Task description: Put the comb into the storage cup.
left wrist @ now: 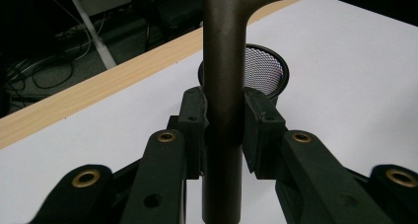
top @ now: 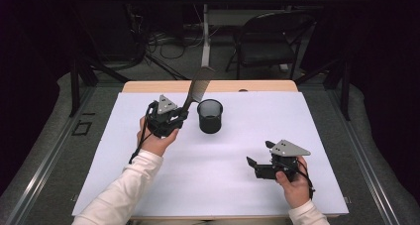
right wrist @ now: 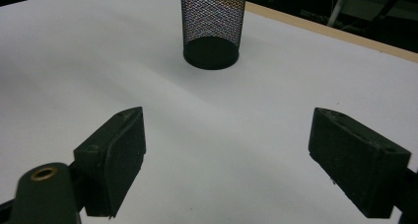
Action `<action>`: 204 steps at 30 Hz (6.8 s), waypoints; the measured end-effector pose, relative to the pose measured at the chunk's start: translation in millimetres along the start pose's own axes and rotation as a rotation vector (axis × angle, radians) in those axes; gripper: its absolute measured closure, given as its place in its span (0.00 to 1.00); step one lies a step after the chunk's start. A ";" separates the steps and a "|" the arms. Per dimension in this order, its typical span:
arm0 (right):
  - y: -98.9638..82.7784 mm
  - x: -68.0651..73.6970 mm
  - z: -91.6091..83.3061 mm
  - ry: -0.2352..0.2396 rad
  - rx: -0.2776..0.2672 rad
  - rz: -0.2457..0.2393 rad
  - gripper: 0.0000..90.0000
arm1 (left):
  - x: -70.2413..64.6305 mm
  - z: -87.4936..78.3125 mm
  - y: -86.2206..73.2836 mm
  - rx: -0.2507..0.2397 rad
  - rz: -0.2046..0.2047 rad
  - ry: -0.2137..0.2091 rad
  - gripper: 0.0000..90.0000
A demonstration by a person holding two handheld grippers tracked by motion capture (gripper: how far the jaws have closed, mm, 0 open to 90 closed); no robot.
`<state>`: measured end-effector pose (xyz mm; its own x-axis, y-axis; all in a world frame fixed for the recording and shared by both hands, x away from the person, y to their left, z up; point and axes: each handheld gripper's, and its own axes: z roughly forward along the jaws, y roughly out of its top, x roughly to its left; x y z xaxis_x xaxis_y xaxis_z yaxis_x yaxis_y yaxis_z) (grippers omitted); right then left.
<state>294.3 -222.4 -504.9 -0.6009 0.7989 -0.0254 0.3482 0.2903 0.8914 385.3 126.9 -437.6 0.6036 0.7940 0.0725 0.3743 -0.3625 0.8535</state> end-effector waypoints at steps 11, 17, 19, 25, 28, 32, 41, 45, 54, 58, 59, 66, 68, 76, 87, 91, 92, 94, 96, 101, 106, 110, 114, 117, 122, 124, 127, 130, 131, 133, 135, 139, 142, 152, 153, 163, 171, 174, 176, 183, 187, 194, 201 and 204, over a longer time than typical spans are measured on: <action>10.6 -0.5 5.9 0.019 0.007 -0.005 0.16 | -2.3 0.3 0.1 -0.007 0.004 0.003 0.81; 17.1 -5.2 8.7 0.033 0.011 0.025 0.16 | -3.6 0.3 0.4 -0.015 0.008 0.004 0.81; 19.8 -6.1 10.2 0.034 0.009 0.030 0.16 | -3.5 0.4 0.5 -0.016 0.006 0.004 0.81; 30.4 -8.2 14.3 0.037 0.010 0.031 0.16 | -4.1 0.1 0.7 -0.024 0.002 0.003 0.81; 36.6 -9.2 16.7 0.043 0.016 0.040 0.16 | -4.3 0.2 0.9 -0.028 0.001 0.000 0.81; 44.7 -10.7 21.6 0.046 0.030 0.054 0.14 | -4.5 1.1 0.7 -0.029 0.002 -0.001 0.81; 58.8 -13.4 33.4 0.060 0.071 0.051 0.05 | -4.9 1.7 1.0 -0.035 -0.003 -0.002 0.81; 64.5 -14.0 37.1 0.060 0.080 0.054 0.04 | -4.4 1.7 1.6 -0.036 -0.004 -0.003 0.81; 74.4 -17.5 44.3 0.064 0.093 0.052 0.01 | -4.9 2.2 1.8 -0.042 -0.009 -0.005 0.81; 80.1 -19.0 48.4 0.061 0.093 0.061 0.00 | -5.5 3.1 2.3 -0.045 -0.012 -0.007 0.81; 82.1 -19.1 49.5 0.059 0.096 0.066 0.00 | -5.8 3.4 2.5 -0.046 -0.013 -0.007 0.81; 95.5 -20.8 57.4 0.053 0.101 0.084 0.00 | -7.7 4.7 3.2 -0.054 -0.013 -0.013 0.81; 99.1 -20.4 59.2 0.058 0.096 0.099 0.00 | -8.2 5.1 3.1 -0.055 -0.015 -0.013 0.81; 111.3 -19.1 65.4 0.089 0.082 0.129 0.02 | -9.6 6.9 3.3 -0.059 -0.017 -0.018 0.81; 119.7 -17.3 72.0 0.132 0.070 0.158 0.07 | -11.1 9.1 2.7 -0.062 -0.022 -0.018 0.81; 122.9 -17.1 73.3 0.150 0.061 0.170 0.09 | -11.7 10.1 2.5 -0.062 -0.021 -0.018 0.81; 123.6 -16.9 73.7 0.154 0.060 0.178 0.10 | -11.9 10.3 2.5 -0.063 -0.021 -0.017 0.81; 124.9 -17.0 74.8 0.161 0.055 0.182 0.13 | -12.2 10.9 2.3 -0.063 -0.022 -0.016 0.81; 126.2 -16.8 76.1 0.170 0.054 0.189 0.14 | -12.5 11.6 2.1 -0.064 -0.024 -0.016 0.81; 130.2 -16.0 80.0 0.187 0.053 0.192 0.16 | -13.1 12.7 1.3 -0.063 -0.024 -0.017 0.81; 135.3 -15.2 84.4 0.196 0.051 0.188 0.16 | -13.8 13.9 0.4 -0.066 -0.023 -0.017 0.81; 139.6 -14.0 87.4 0.201 0.046 0.189 0.17 | -14.6 14.4 0.0 -0.068 -0.020 -0.014 0.81; 143.7 -13.7 89.6 0.211 0.042 0.204 0.20 | -15.4 14.7 -0.2 -0.073 -0.018 -0.010 0.81; 146.6 -14.5 91.0 0.213 0.034 0.209 0.22 | -15.3 15.1 -0.4 -0.073 -0.017 -0.010 0.81; 151.0 -16.9 92.7 0.221 0.013 0.234 0.25 | -15.3 16.4 -1.3 -0.072 -0.020 -0.008 0.81; 152.4 -17.4 93.3 0.219 0.001 0.242 0.25 | -15.5 16.6 -1.3 -0.072 -0.021 -0.010 0.81; 154.6 -17.9 93.2 0.223 -0.018 0.249 0.27 | -15.5 16.9 -1.2 -0.072 -0.019 -0.011 0.81; 156.3 -17.9 92.9 0.218 -0.034 0.259 0.27 | -15.8 17.4 -1.3 -0.072 -0.021 -0.013 0.81; 157.0 -18.3 93.1 0.220 -0.036 0.265 0.27 | -15.9 17.5 -1.3 -0.071 -0.021 -0.013 0.81; 158.5 -19.1 93.7 0.222 -0.031 0.273 0.27 | -16.0 17.6 -1.4 -0.072 -0.022 -0.012 0.81; 160.0 -19.6 93.7 0.216 -0.033 0.276 0.27 | -16.2 17.6 -1.3 -0.074 -0.022 -0.012 0.81; 162.4 -20.5 93.8 0.219 -0.046 0.295 0.28 | -16.7 17.9 -1.3 -0.076 -0.022 -0.011 0.81; 163.3 -22.0 94.4 0.233 -0.055 0.325 0.28 | -16.9 18.2 -1.3 -0.078 -0.024 -0.011 0.81; 166.6 -26.0 95.3 0.258 -0.115 0.400 0.35 | -16.9 18.0 -1.1 -0.081 -0.025 -0.011 0.81; 166.8 -26.1 95.4 0.257 -0.114 0.404 0.35 | -17.1 18.1 -1.1 -0.081 -0.026 -0.011 0.81; 171.2 -28.1 96.7 0.253 -0.107 0.422 0.34 | -18.7 18.9 -1.3 -0.085 -0.026 -0.012 0.81; 174.6 -27.0 98.5 0.268 -0.100 0.443 0.36 | -20.2 20.0 -1.5 -0.087 -0.027 -0.020 0.81; 175.2 -27.1 99.5 0.276 -0.110 0.462 0.39 | -20.5 19.8 -1.4 -0.089 -0.029 -0.022 0.81; 175.3 -27.0 100.7 0.290 -0.119 0.478 0.40 | -20.8 19.7 -1.5 -0.089 -0.028 -0.023 0.81; 175.3 -25.2 103.9 0.293 -0.116 0.494 0.41 | -22.4 19.6 -1.6 -0.092 -0.027 -0.029 0.81; 175.7 -25.0 104.8 0.290 -0.115 0.499 0.45 | -23.8 20.5 -1.8 -0.093 -0.031 -0.036 0.81; 176.3 -25.4 104.9 0.284 -0.131 0.505 0.54 | -25.4 21.2 -1.8 -0.093 -0.038 -0.053 0.81; 176.6 -25.2 106.7 0.298 -0.126 0.506 0.58 | -24.4 22.8 -2.3 -0.092 -0.061 -0.079 0.81; 176.3 -24.9 107.3 0.302 -0.124 0.506 0.61 | -25.0 23.7 -2.8 -0.089 -0.066 -0.088 0.81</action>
<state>447.8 -134.6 -395.7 -0.5665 0.6317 0.5291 0.5687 -0.1650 0.8058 385.9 96.5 -454.0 0.6407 0.7673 -0.0271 0.3535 -0.2635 0.8976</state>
